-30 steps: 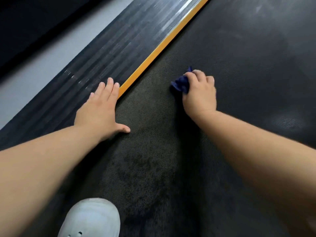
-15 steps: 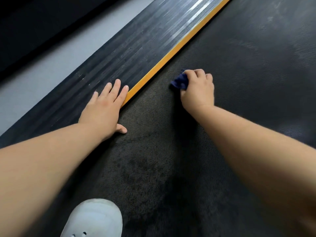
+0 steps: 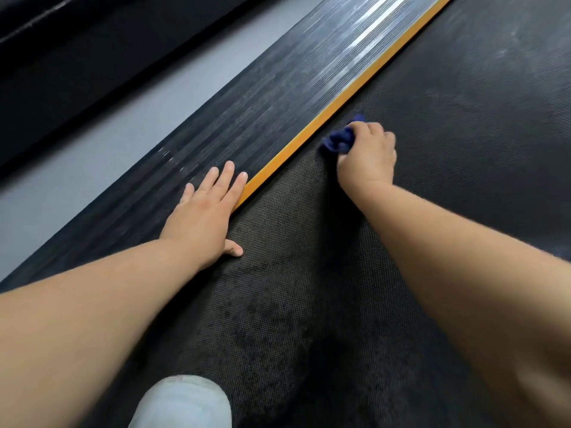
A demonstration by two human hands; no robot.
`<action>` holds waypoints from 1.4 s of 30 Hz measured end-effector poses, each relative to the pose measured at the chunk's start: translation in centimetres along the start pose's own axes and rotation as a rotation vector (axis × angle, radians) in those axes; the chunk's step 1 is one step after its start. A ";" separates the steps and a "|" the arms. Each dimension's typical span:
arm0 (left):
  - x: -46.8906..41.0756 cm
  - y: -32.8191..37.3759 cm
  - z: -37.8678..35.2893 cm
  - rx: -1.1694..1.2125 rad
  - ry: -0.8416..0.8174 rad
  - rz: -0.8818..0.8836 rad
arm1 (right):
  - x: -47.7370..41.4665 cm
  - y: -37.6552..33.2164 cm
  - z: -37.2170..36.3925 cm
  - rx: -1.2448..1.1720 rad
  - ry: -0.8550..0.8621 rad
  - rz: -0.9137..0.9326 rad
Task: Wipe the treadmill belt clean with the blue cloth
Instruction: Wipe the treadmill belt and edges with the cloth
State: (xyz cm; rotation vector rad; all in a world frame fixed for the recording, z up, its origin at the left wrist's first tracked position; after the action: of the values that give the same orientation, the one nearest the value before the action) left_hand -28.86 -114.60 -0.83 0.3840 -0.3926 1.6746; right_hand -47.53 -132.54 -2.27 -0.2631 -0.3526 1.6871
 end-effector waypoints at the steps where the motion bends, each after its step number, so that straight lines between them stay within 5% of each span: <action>1: 0.0 0.0 0.0 0.002 0.001 0.002 | 1.3 -1.1 0.0 -0.079 -0.019 -0.034; 4: 0.0 0.0 0.1 -0.006 0.009 0.019 | 8.6 -6.1 -2.1 -0.257 -0.192 0.269; 7: -0.2 0.1 0.0 -0.005 -0.004 0.033 | 9.5 -6.6 -2.7 -0.166 -0.257 0.527; 9: -0.3 0.1 -0.1 -0.003 -0.017 0.029 | 5.3 -4.7 -1.9 -0.127 -0.080 0.459; 11: -0.3 0.0 -0.2 0.016 -0.027 0.026 | 1.2 -1.9 -0.5 -0.183 0.064 0.156; 14: -0.5 -0.1 -0.2 0.030 -0.032 0.030 | -0.9 -1.8 -0.9 -0.212 0.045 -0.143; 20: -0.7 0.2 0.1 -0.009 -0.044 0.051 | 6.1 -4.5 -1.6 -0.257 -0.043 0.195; 26: -0.7 0.3 0.3 -0.017 -0.059 0.049 | 5.4 -4.5 -1.4 -0.153 -0.121 0.331; 32: -0.5 0.4 0.5 -0.017 -0.063 0.044 | 1.7 -2.8 -0.8 -0.143 -0.108 0.311; 36: -0.7 0.1 0.3 0.016 -0.063 0.038 | -2.2 1.8 0.9 -0.226 0.011 -0.025; 42: -0.5 -0.1 0.5 0.033 -0.042 0.001 | -0.5 -1.2 -0.9 -0.101 -0.082 0.095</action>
State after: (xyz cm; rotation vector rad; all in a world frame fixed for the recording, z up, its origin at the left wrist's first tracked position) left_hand -28.63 -115.29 -0.60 0.4439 -0.3964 1.6779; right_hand -45.99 -132.80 -2.69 -0.2897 -0.4944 1.7791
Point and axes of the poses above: each hand's wrist, its own x-axis away from the middle knuckle, its own z-axis out of the back of the hand, y = z × x, the point moved 5 cm from there along -x, towards the middle knuckle, and after that the axes turned 1 degree about x, right-handed, at the moved point
